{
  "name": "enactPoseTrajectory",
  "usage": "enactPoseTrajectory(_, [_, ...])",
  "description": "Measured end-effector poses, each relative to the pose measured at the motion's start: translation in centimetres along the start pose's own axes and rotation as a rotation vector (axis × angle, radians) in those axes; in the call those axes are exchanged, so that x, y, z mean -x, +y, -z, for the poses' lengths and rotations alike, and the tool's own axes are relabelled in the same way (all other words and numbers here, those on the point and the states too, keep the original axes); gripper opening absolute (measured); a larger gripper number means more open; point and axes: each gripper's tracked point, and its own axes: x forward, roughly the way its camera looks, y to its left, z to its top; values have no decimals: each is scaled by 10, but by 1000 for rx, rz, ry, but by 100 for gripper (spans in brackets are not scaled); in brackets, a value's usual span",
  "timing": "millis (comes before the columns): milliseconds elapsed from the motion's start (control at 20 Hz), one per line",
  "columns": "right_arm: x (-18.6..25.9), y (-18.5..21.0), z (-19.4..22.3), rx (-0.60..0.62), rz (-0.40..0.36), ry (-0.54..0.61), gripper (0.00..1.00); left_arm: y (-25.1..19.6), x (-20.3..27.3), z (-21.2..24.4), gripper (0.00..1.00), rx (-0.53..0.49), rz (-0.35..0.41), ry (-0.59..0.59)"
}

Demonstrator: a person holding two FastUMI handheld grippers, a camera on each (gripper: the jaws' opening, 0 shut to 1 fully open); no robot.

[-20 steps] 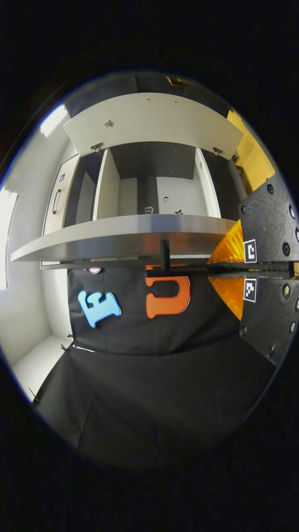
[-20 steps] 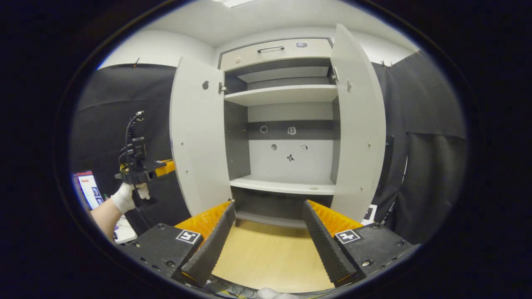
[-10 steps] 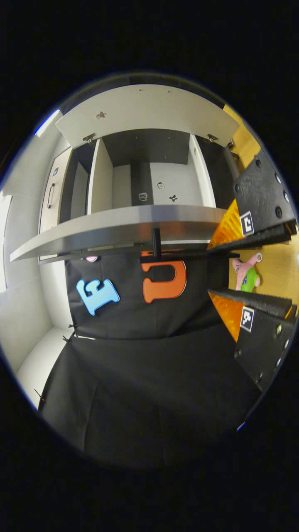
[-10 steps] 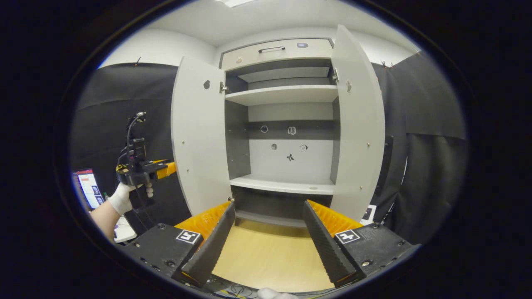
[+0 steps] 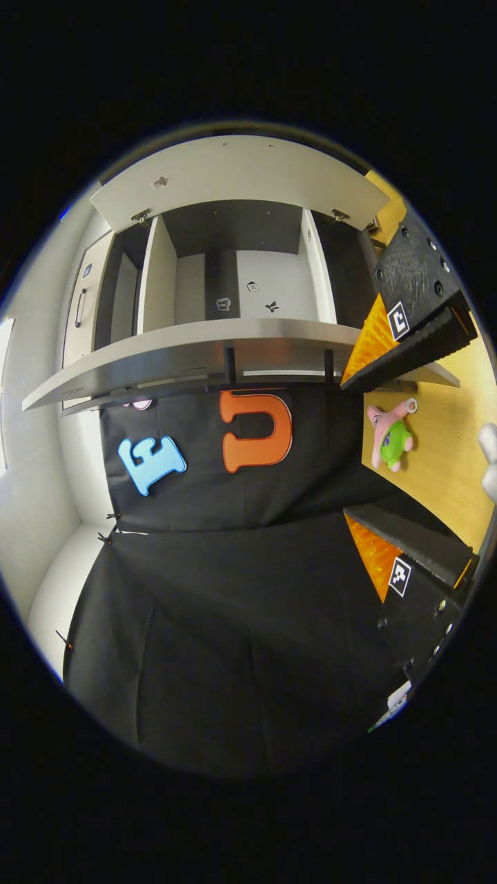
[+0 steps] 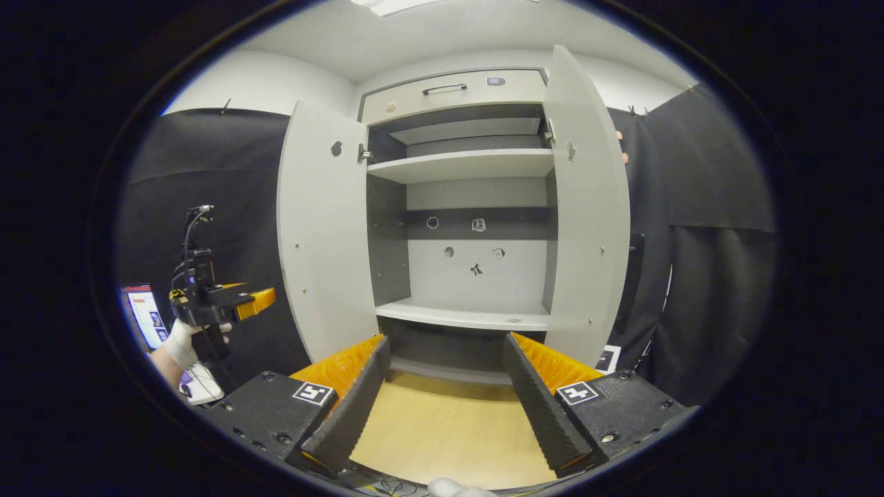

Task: Open the right door of the double-door shoe cabinet with the right hand, and open the left door with the left hand.

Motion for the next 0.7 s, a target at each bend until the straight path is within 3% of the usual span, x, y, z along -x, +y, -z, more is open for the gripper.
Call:
enactPoseTrajectory(450, [1, -13, -15, 8, 41, -32, 100, -28, 35, -50, 97, 0, -17, -52])
enactPoseTrajectory(700, [1, -33, -19, 1, 110, -41, 100, -79, 51, -77, 97, -4, 61, -79])
